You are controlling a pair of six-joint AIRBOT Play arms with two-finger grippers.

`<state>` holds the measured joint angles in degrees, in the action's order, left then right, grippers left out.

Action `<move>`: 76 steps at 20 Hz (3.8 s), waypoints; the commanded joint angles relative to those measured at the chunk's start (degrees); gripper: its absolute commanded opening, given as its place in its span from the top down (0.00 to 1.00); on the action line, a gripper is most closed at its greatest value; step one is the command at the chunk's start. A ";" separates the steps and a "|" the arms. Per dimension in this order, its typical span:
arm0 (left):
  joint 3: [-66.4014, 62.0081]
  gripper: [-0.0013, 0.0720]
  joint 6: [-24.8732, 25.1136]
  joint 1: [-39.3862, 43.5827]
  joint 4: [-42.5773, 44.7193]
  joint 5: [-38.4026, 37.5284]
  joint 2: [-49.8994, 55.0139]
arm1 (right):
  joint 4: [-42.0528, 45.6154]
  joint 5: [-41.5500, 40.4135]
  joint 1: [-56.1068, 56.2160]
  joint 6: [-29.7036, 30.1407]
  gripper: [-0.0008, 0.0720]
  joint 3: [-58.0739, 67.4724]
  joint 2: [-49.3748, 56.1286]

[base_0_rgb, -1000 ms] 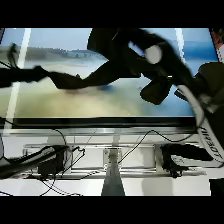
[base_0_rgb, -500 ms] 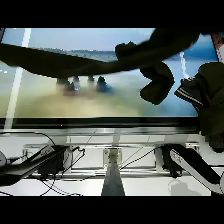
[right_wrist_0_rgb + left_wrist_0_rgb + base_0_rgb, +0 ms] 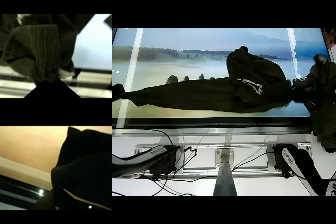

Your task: Fold the clothes and pants, and hang the long-sleeved shirts on hangers.

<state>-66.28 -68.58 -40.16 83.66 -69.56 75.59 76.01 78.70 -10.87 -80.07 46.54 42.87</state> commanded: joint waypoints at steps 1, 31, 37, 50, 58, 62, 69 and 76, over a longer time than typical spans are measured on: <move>2.01 0.96 -0.02 -0.07 5.07 0.37 0.79 | 0.70 3.02 -0.20 -1.95 0.95 -11.47 -4.42; 2.01 0.96 -0.09 0.13 4.15 -0.13 0.79 | -17.29 -13.22 -0.15 34.58 0.17 -14.16 -2.36; 2.01 0.96 -0.11 0.20 4.15 -0.13 0.79 | -21.31 -5.27 -0.15 57.07 0.24 -14.16 -2.40; 2.01 0.96 -0.50 0.20 4.15 -1.22 0.79 | -7.45 1.92 -0.15 62.55 0.24 -14.14 -2.60; 2.01 0.96 -0.48 0.17 2.69 -0.28 0.81 | -2.56 7.41 -0.15 62.55 0.24 -14.16 -2.82; 2.03 0.96 -0.48 0.20 0.26 -0.15 1.97 | -0.26 7.17 -0.15 60.17 0.24 -14.29 -2.80; 2.03 0.96 -0.48 0.17 0.28 -0.59 3.19 | 4.37 -0.79 -0.15 58.38 0.42 -18.16 -2.69; 2.01 0.96 -0.50 0.20 0.26 -0.50 3.19 | 5.84 -11.30 -0.15 49.40 0.95 -17.35 -2.71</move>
<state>-64.27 -69.08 -39.99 83.94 -70.13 78.74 81.41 72.58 -11.03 -24.73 28.75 40.18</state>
